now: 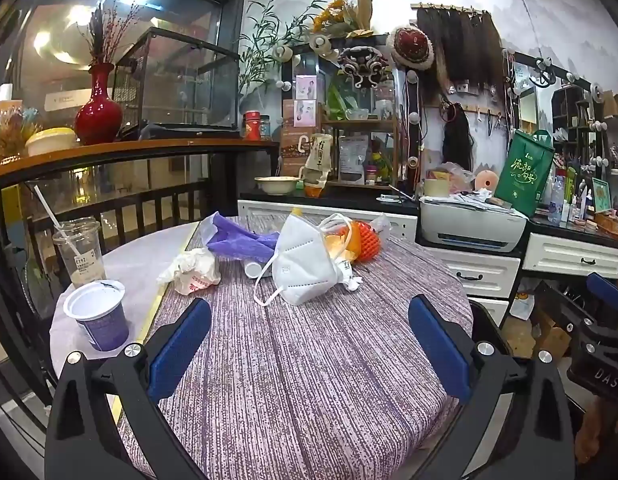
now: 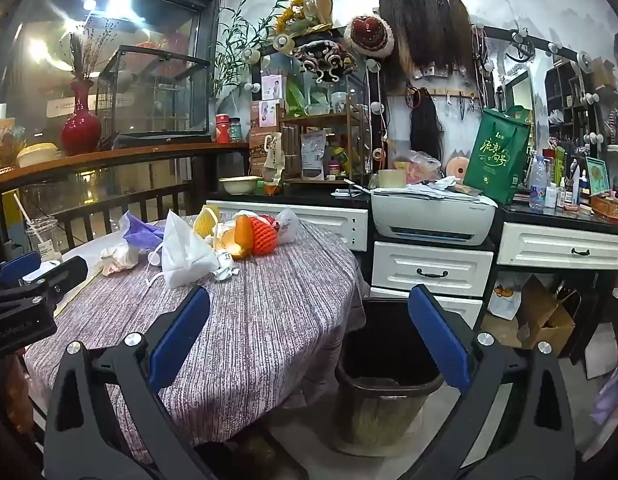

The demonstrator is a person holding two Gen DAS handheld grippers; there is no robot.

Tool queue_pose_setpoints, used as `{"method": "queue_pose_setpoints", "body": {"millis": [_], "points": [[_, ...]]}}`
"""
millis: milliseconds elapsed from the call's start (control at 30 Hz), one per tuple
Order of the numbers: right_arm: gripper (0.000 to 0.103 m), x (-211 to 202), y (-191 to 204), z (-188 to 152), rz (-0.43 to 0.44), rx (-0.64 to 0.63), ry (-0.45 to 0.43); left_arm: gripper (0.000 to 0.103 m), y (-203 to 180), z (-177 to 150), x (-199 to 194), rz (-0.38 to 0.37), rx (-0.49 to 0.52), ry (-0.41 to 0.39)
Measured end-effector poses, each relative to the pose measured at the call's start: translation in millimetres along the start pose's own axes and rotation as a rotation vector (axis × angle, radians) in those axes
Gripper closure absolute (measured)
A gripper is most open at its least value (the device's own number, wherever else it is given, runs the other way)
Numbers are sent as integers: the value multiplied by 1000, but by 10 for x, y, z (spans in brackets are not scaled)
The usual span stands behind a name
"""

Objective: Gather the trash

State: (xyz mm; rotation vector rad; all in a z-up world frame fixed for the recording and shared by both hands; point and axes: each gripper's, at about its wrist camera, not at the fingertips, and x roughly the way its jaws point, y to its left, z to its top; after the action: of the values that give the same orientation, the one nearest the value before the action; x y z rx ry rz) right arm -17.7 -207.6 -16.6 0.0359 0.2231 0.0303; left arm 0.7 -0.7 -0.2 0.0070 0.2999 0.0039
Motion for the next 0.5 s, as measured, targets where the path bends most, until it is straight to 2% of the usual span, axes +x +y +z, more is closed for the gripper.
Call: {"method": "queue_pose_setpoints", "body": {"millis": [133, 300, 500], "points": [[5, 40, 98, -19, -22, -22, -2, 5, -11, 9, 41, 0, -6, 5], [5, 36, 12, 0, 7, 19, 20, 5, 20, -43, 42, -2, -12, -17], [5, 7, 14, -21, 5, 28, 1, 5, 66, -69, 65, -2, -14, -8]]}}
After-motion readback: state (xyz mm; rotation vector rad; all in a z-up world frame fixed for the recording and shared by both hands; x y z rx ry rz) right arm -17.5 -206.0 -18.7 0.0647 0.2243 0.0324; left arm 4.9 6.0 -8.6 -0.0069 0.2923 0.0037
